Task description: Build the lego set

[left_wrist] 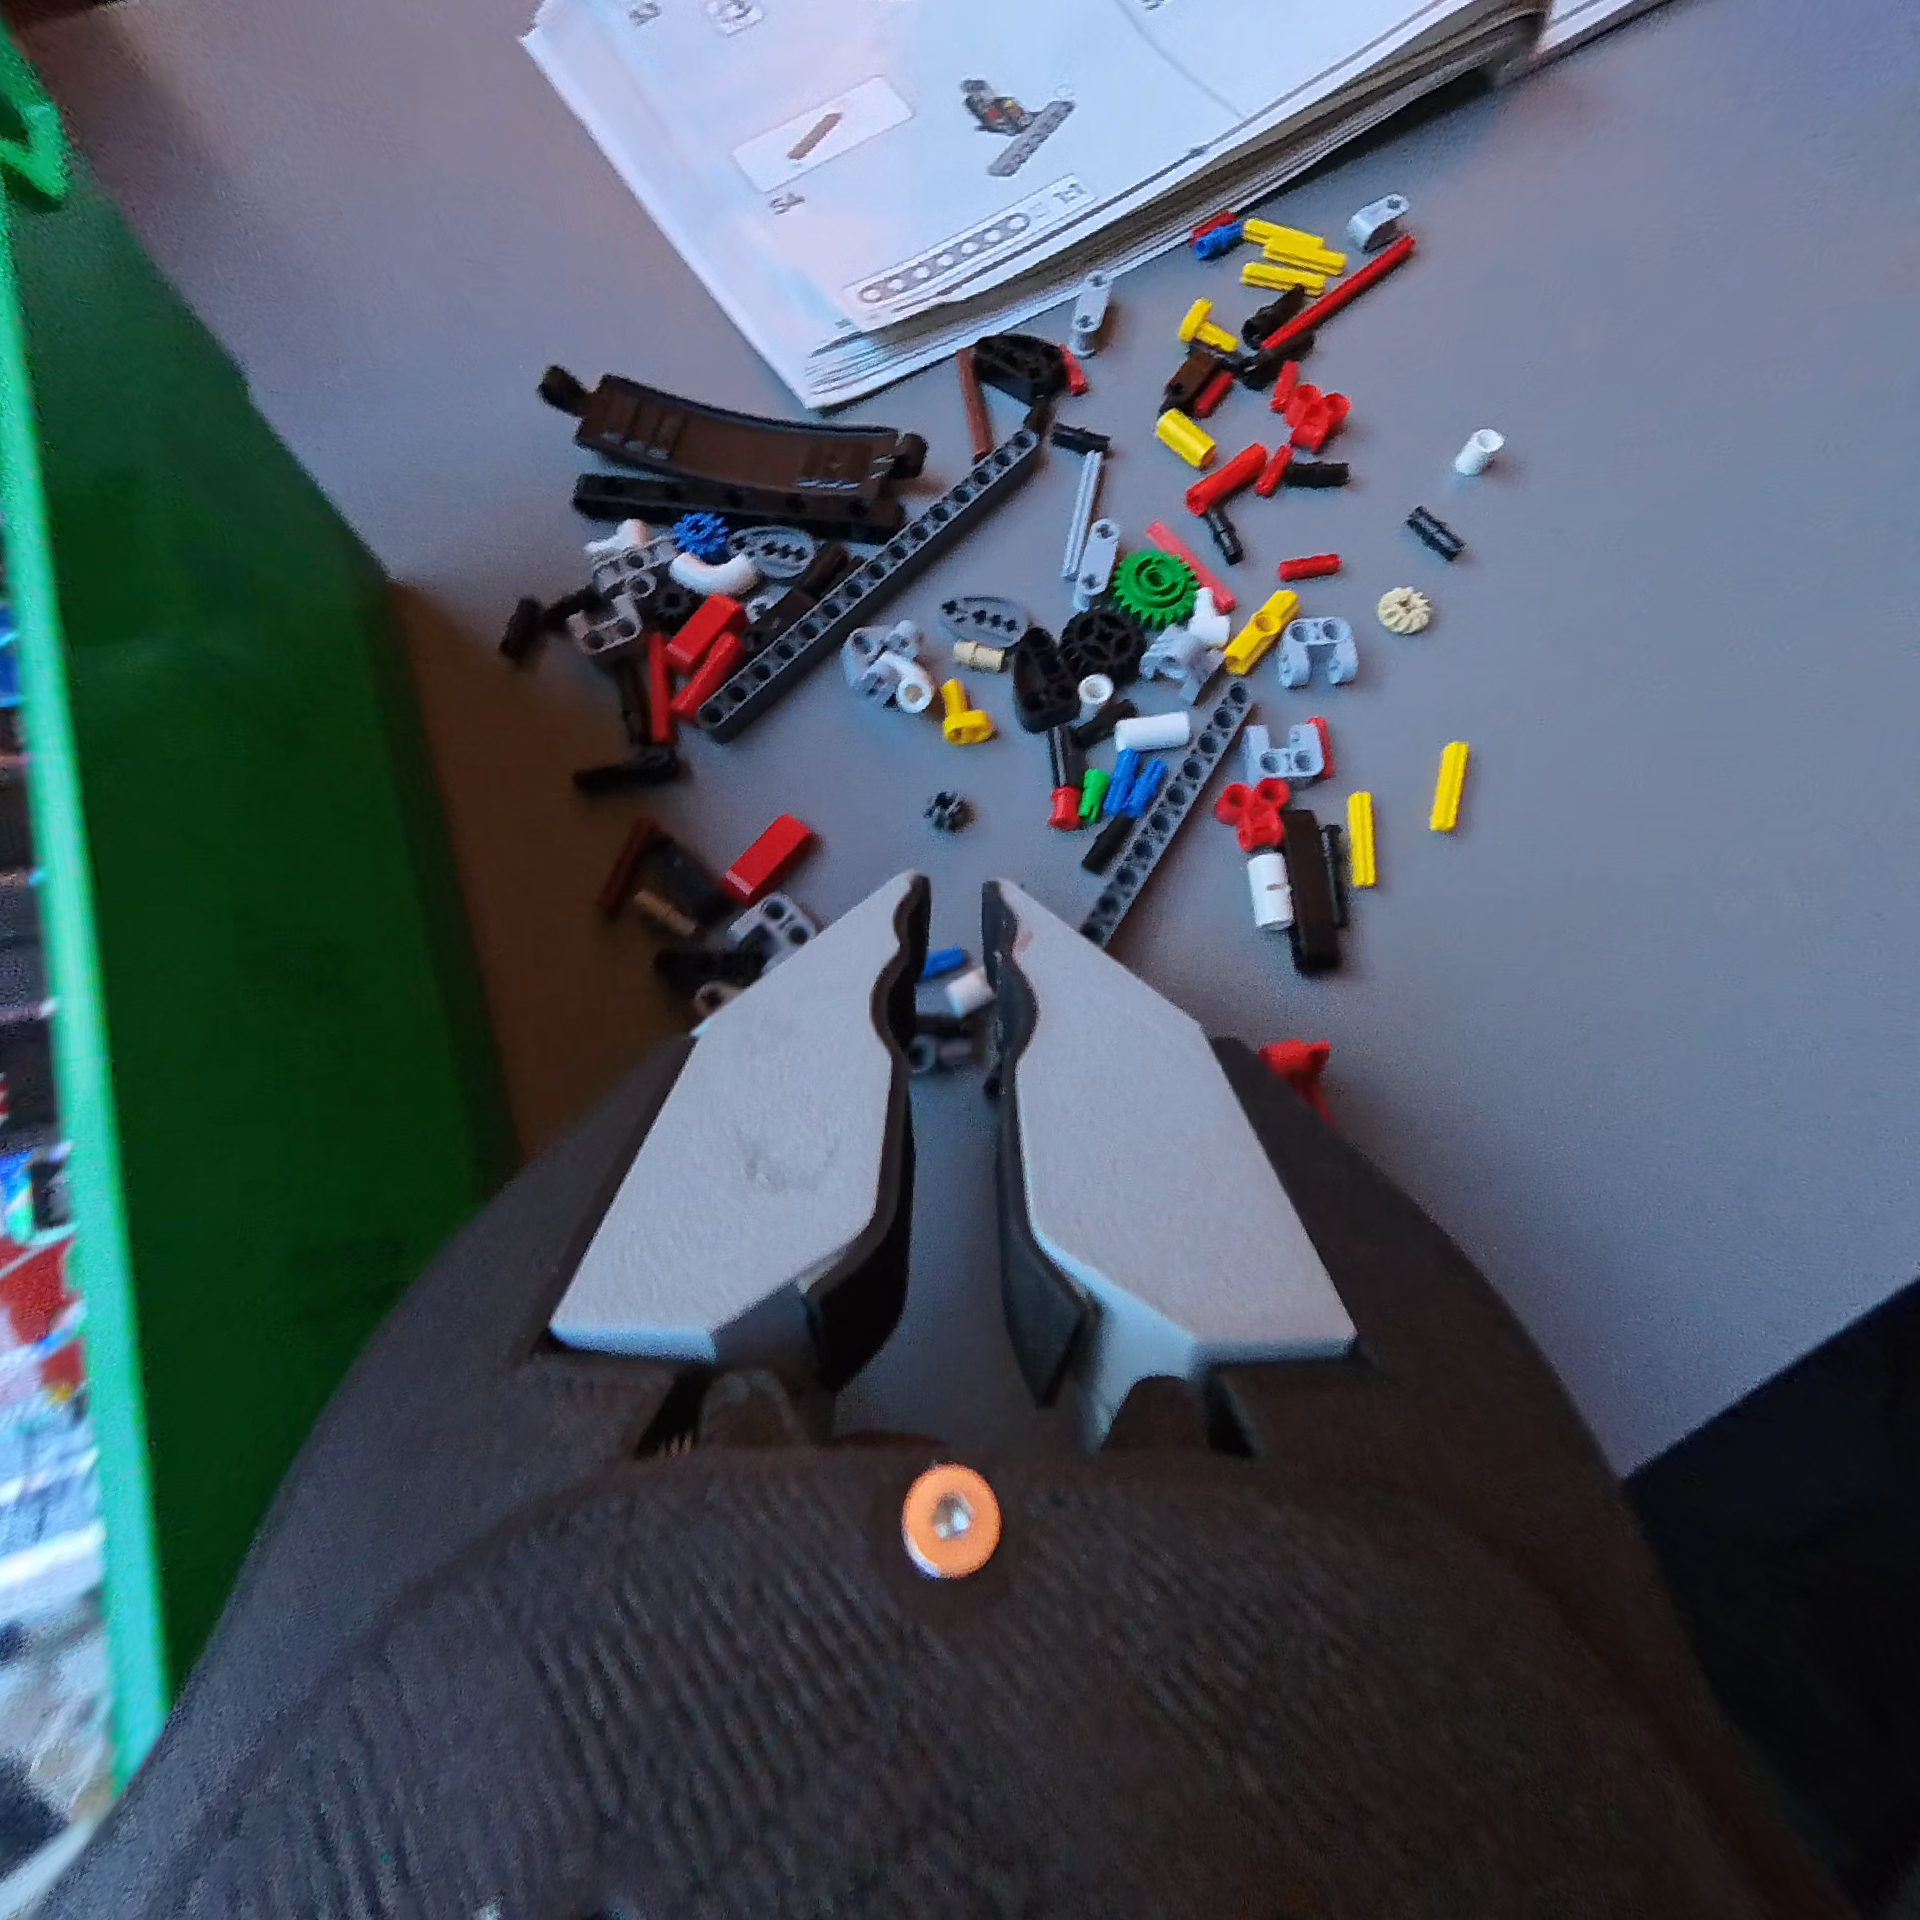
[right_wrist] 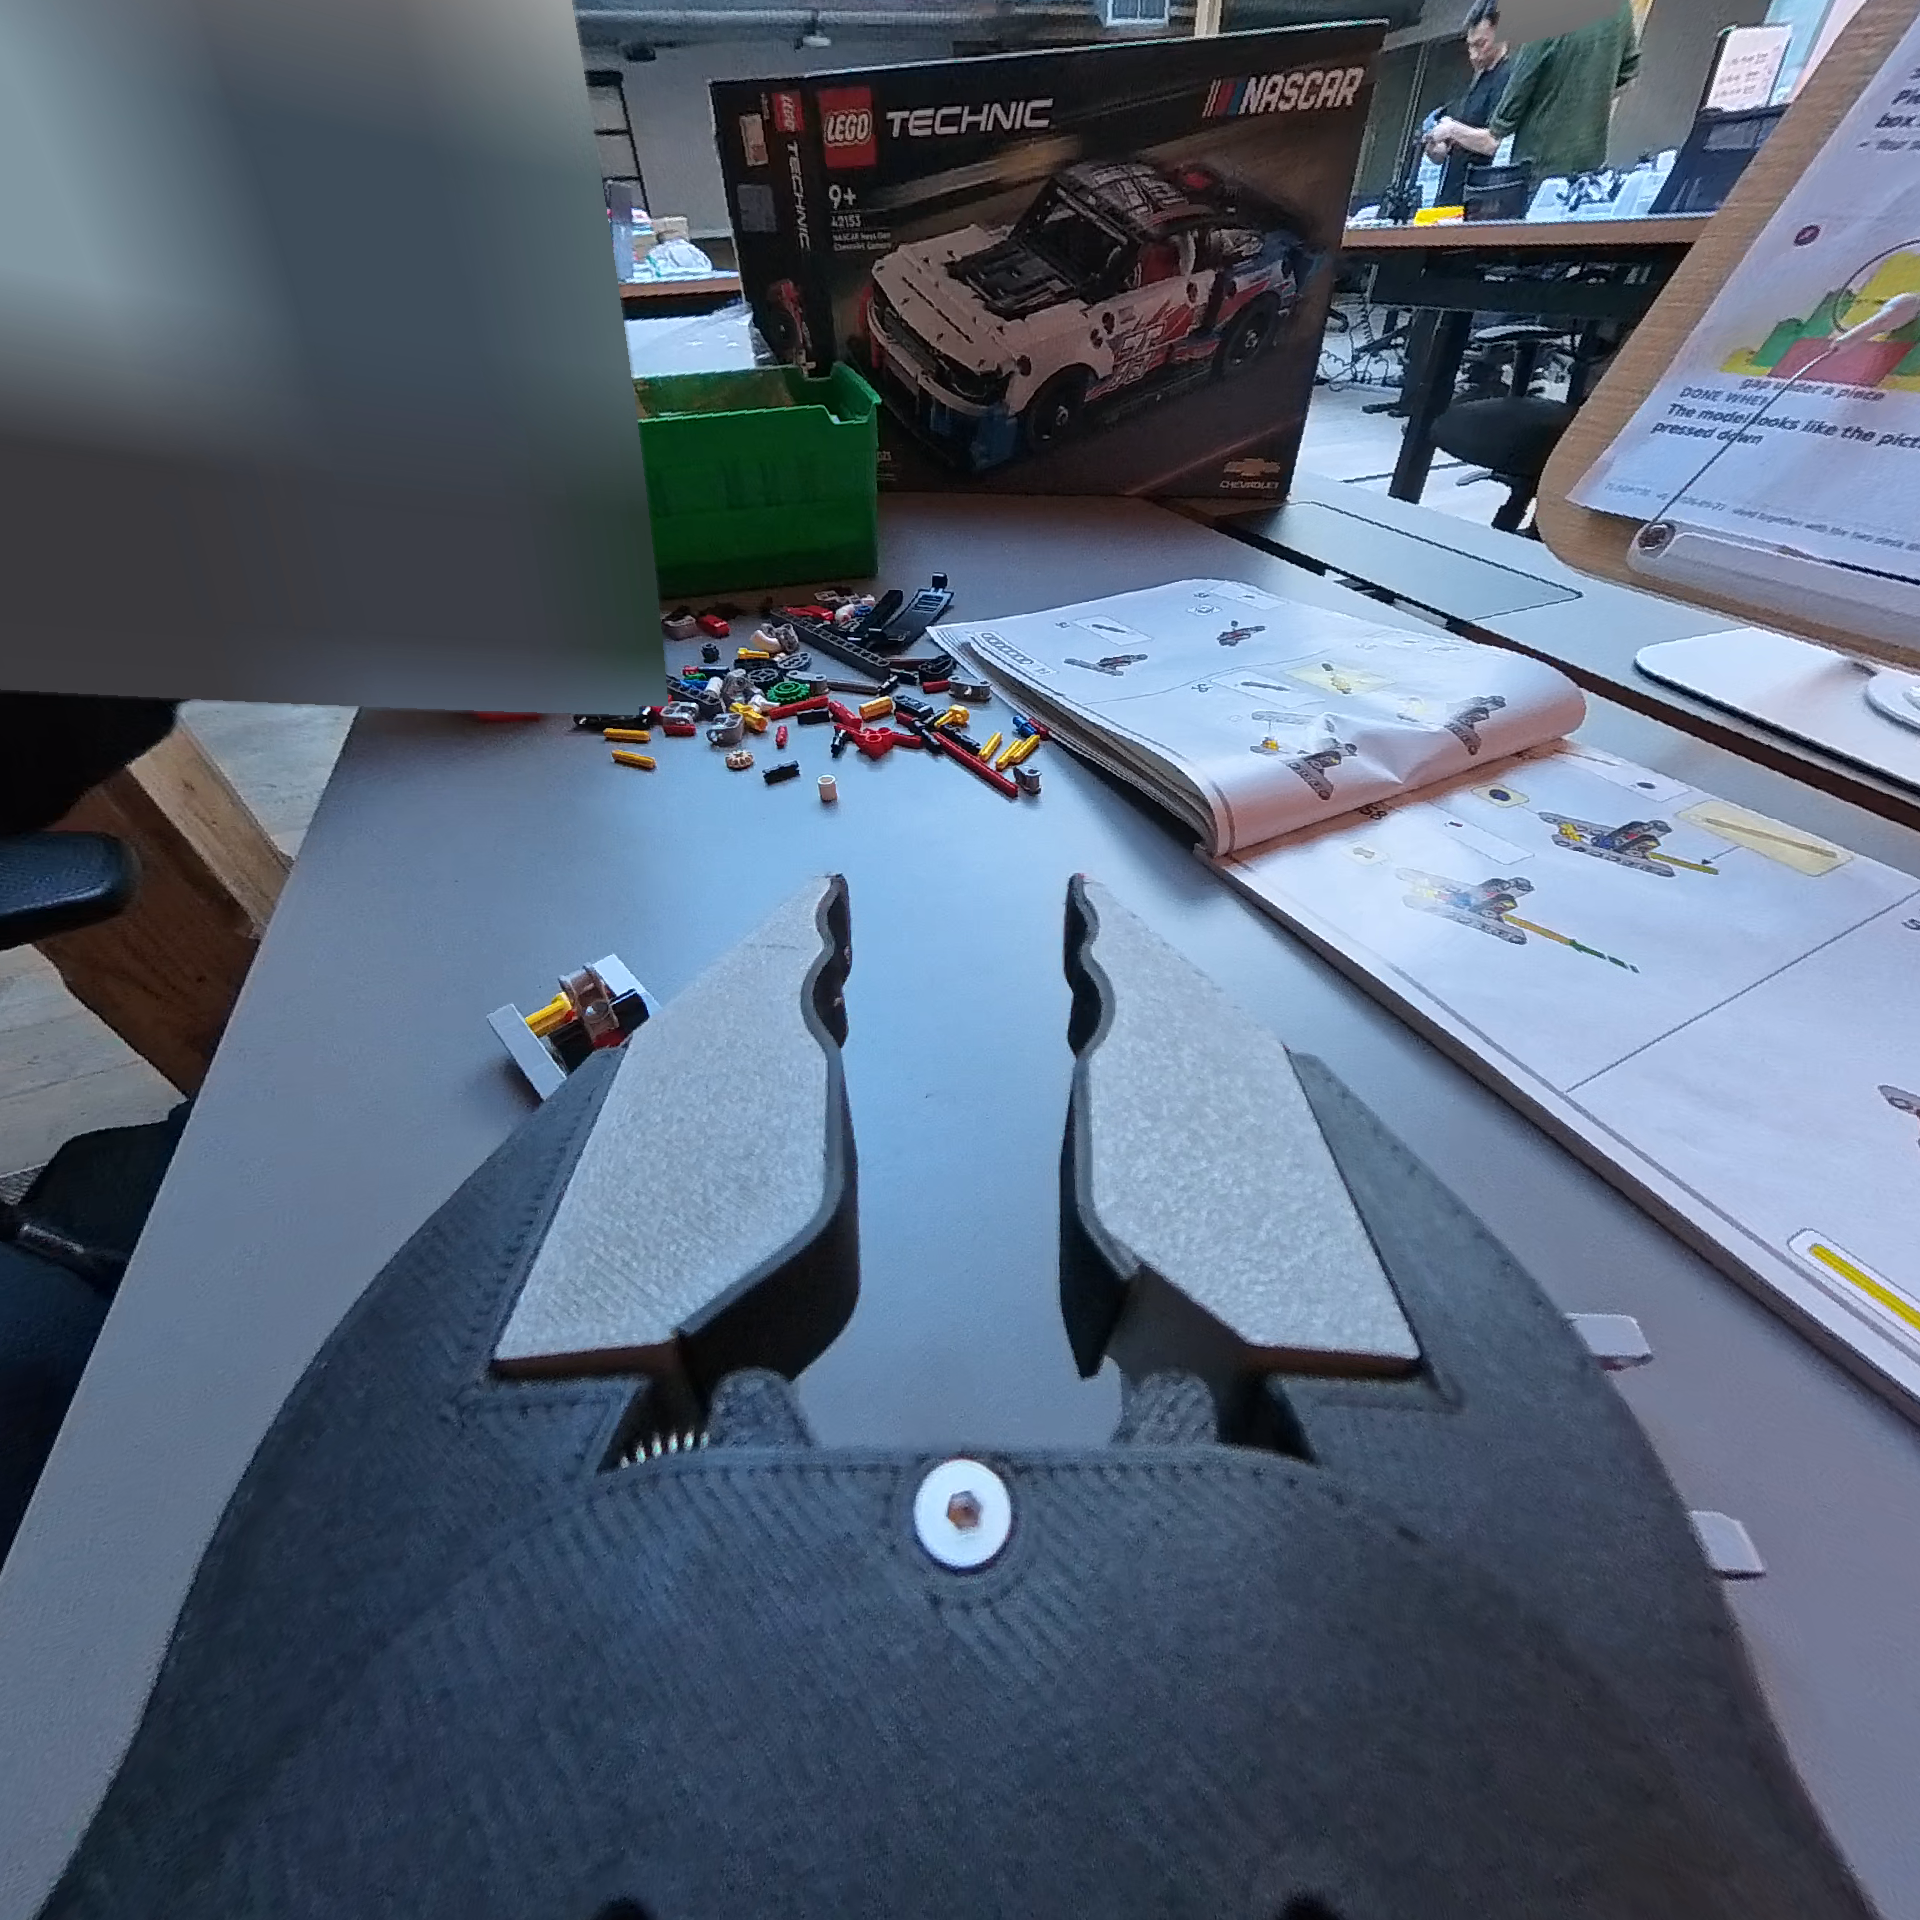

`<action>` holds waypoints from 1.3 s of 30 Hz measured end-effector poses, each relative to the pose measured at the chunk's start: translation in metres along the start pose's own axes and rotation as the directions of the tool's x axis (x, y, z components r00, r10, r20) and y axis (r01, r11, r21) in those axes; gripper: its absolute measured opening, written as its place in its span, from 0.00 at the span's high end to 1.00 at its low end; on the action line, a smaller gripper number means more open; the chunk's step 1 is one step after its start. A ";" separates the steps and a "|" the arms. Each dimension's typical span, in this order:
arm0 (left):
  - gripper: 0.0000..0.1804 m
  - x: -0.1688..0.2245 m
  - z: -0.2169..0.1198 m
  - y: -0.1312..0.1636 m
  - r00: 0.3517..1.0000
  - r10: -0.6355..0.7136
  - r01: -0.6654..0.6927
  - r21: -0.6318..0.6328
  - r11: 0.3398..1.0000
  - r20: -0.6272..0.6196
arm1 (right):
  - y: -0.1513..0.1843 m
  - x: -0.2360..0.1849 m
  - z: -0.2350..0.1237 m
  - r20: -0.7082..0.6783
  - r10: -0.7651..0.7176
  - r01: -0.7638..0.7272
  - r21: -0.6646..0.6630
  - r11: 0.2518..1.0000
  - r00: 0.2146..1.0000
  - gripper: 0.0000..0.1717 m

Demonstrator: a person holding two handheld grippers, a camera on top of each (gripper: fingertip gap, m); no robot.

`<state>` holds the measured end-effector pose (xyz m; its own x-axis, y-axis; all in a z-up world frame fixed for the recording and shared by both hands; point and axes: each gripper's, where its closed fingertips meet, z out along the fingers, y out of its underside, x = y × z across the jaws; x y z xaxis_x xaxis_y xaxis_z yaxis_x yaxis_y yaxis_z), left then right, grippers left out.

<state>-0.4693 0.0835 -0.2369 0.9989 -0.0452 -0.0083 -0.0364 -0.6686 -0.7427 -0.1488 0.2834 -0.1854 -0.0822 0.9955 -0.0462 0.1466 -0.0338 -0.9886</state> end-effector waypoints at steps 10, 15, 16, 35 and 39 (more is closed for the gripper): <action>0.92 0.007 -0.001 0.009 1.000 -0.018 0.018 -0.068 0.998 -0.006 | 0.000 0.000 0.000 -0.002 -0.007 0.007 0.001 1.000 1.000 0.78; 0.88 0.003 0.008 0.007 1.000 0.004 -0.002 -0.107 0.994 0.019 | -0.001 0.000 -0.001 -0.003 -0.005 0.005 0.009 1.000 1.000 0.79; 0.88 -0.001 0.006 0.008 0.999 0.002 0.002 -0.117 0.993 0.036 | -0.001 0.000 -0.001 -0.002 -0.003 0.003 0.011 1.000 1.000 0.79; 0.92 0.008 0.011 0.035 0.994 0.094 -0.111 -0.385 0.916 -0.063 | -0.008 -0.003 -0.005 0.056 0.052 -0.056 0.061 0.997 0.997 0.80; 0.91 0.008 0.012 0.031 0.991 0.120 -0.133 -0.391 0.911 -0.056 | -0.008 -0.006 -0.005 0.073 0.057 -0.062 0.062 0.996 0.996 0.80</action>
<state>-0.4624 0.0716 -0.2681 0.9841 -0.1672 -0.0599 -0.1769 -0.8931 -0.4136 -0.1446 0.2786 -0.1763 -0.1451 0.9829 -0.1131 0.0899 -0.1007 -0.9908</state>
